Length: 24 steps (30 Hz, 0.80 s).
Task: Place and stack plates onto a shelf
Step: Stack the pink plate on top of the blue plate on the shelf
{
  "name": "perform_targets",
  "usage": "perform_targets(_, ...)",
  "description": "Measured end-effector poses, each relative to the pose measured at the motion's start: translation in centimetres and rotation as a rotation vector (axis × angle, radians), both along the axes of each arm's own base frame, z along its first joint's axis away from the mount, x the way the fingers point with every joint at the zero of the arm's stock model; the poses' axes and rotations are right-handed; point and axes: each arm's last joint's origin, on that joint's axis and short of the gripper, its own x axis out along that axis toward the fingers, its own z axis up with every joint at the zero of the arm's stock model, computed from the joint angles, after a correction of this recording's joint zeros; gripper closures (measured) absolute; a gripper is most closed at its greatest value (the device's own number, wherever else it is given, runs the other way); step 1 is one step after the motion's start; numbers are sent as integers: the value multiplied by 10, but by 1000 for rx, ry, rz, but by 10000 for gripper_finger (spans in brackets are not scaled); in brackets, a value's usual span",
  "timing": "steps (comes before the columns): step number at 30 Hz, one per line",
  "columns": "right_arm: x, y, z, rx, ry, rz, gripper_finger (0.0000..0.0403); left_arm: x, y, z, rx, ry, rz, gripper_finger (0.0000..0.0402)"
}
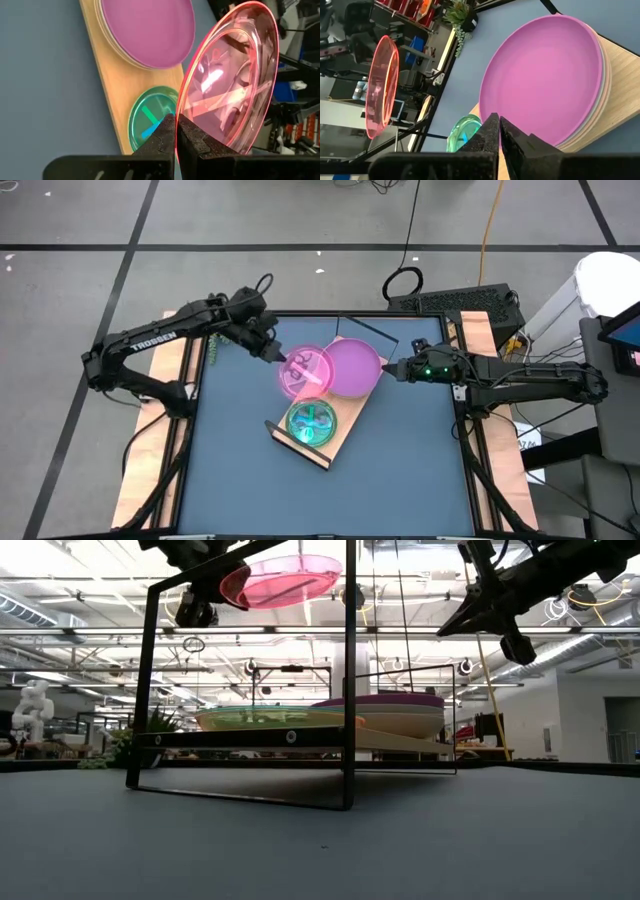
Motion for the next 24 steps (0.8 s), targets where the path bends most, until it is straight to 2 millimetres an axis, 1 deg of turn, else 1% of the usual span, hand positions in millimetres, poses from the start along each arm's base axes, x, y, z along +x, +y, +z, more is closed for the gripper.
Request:
perform_targets(7,0,0,1,-23,-3,11,402,10,-19,-3,-10,25,-41,399)
perform_targets(11,1,0,2,-42,-13,19,403,15,-30,-4,22,43,-57,399)
perform_targets(18,2,0,3,-46,-24,19,403,28,-39,-15,52,86,-99,399)
perform_targets(24,2,0,4,-45,-28,19,403,43,-42,-35,72,156,-137,399)
